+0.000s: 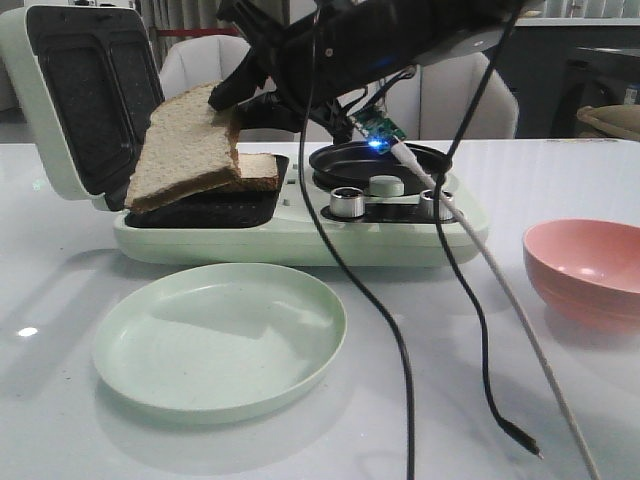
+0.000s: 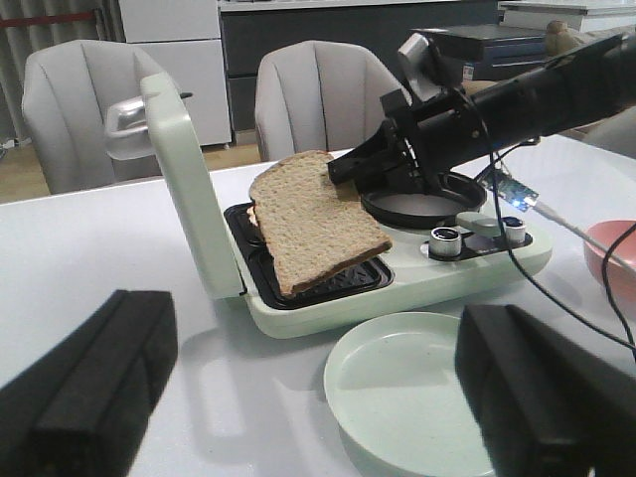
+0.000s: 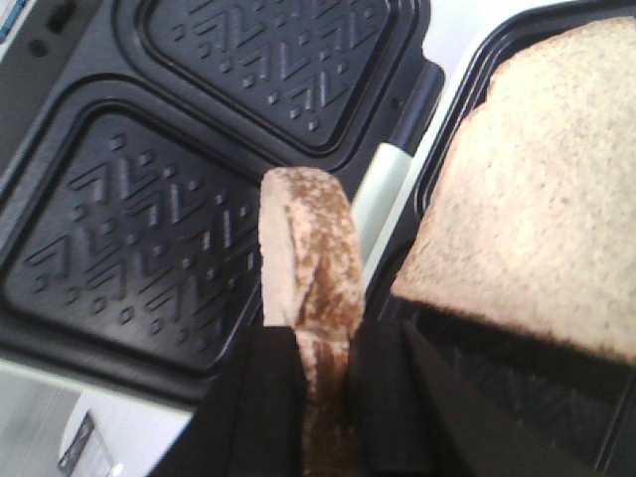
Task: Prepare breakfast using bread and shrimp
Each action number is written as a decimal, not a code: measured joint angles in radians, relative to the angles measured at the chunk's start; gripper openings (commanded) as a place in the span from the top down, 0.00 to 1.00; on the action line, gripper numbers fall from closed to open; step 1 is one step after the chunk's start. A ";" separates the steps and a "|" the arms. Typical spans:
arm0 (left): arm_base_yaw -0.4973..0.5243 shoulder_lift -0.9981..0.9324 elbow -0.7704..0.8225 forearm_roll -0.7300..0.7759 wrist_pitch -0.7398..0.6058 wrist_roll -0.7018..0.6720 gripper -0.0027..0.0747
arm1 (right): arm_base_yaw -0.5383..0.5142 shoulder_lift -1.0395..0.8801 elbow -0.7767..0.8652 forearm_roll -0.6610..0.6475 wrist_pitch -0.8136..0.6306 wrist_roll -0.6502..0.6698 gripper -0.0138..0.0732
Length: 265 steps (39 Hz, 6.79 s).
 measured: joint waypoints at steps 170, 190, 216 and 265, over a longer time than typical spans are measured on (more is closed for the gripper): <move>0.000 0.000 0.000 0.000 0.000 0.000 0.16 | -0.016 -2.149 1.448 -1.588 -0.275 1.028 0.16; 0.000 0.000 0.001 -0.008 -0.030 0.000 0.18 | -0.016 -2.149 1.448 -1.588 -0.275 1.030 0.16; -0.002 0.586 -0.353 -0.023 -0.192 0.000 0.30 | -0.016 -2.149 1.450 -1.586 -0.275 1.030 0.16; 0.700 1.639 -1.028 -1.076 0.359 0.484 0.30 | -0.016 -2.149 1.452 -1.586 -0.275 1.030 0.16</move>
